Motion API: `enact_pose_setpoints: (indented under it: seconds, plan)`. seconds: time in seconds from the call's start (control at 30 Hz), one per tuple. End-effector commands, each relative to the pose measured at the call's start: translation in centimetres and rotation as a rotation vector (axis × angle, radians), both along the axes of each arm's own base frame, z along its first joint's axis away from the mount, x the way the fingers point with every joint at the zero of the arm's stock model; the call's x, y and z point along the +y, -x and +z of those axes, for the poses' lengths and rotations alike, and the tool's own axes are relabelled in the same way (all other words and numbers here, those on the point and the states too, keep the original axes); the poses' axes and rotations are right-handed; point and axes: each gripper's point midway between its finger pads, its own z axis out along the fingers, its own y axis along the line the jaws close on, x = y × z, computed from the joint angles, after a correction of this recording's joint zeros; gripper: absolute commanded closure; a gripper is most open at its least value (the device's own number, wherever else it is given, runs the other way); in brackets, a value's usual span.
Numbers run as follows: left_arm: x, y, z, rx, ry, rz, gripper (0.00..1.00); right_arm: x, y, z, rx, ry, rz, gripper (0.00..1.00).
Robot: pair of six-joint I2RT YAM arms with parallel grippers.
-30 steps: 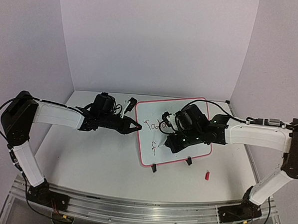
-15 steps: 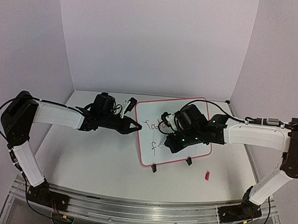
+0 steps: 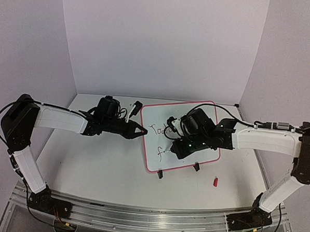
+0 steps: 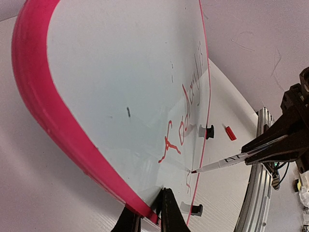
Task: Write a sentence on the whiteboard
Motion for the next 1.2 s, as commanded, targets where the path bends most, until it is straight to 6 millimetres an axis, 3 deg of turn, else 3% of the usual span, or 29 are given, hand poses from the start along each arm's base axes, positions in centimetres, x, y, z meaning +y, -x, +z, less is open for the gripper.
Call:
enact_pose_setpoints:
  seconds: [0.0,0.27,0.57,1.17]
  plan:
    - [6.3,-3.2,-7.9,-0.052,-0.385,0.207,1.00,-0.6,0.6,-0.2,0.029,0.008,-0.004,1.00]
    - [6.4,-3.1,-7.9,-0.053,-0.389,0.212,1.00,-1.2,0.6,-0.4,0.027,0.033,-0.014,1.00]
    - [6.4,-3.1,-7.9,-0.054,-0.387,0.211,1.00,-1.2,-1.3,1.4,-0.067,0.043,-0.057,1.00]
    - [6.2,-3.2,-7.9,-0.055,-0.382,0.206,1.00,-1.0,-2.0,2.7,-0.116,0.032,-0.058,1.00]
